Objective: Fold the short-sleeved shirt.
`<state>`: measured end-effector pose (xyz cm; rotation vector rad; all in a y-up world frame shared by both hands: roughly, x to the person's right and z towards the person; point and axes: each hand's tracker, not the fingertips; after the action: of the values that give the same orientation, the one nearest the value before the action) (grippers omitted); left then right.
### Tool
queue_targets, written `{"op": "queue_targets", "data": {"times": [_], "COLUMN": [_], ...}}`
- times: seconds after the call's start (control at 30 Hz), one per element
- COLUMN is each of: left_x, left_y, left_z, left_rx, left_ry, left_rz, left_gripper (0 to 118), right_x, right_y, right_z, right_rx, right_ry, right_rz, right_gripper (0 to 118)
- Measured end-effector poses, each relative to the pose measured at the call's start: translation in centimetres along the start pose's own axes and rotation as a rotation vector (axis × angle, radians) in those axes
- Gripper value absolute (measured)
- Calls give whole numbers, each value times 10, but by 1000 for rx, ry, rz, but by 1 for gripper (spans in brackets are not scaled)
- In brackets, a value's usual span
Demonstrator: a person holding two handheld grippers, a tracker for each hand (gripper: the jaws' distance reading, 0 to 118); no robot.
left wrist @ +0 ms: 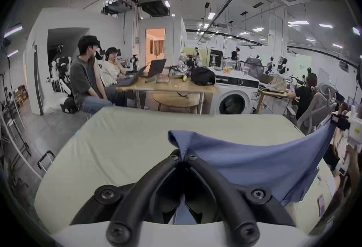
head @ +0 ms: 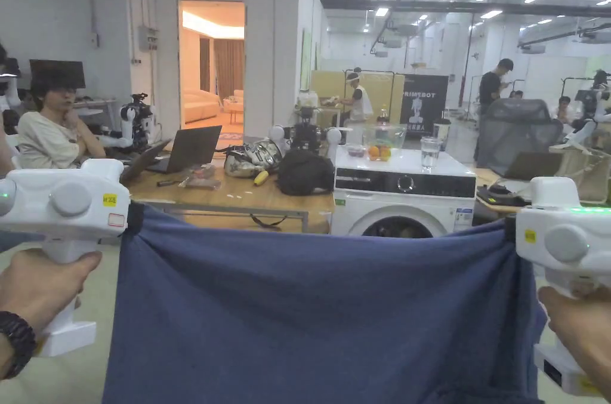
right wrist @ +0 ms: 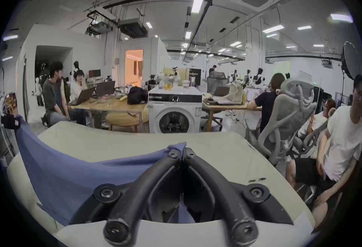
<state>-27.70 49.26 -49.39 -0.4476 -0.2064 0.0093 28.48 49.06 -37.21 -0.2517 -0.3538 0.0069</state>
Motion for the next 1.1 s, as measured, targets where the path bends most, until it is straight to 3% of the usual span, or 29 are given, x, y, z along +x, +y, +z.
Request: {"op": "queue_targets", "data": {"times": [0.37,0.47,0.67,0.87,1.1], "left_x": [4,-4,-4,2,-2], "left_y": [127,162,198,192,120], "left_z": [-9,-13,4,22,16], "left_rx": [149,188,243,263,188], "left_ry": [43,44,64,70,42], "left_rz": [-9,13,5,4,12], "left_gripper": [0,0,0,0,0], "right_x": [-13,-15,-24,-24,-13], "right_y": [113,143,194,202,130], "right_z": [-47,-47,-33,-9,2], "right_rx": [86,128,208,245,177], "right_ry": [-37,-35,-55,-51,-31], "right_rz": [36,9,48,51,46], "right_gripper": [0,0,0,0,0]}}
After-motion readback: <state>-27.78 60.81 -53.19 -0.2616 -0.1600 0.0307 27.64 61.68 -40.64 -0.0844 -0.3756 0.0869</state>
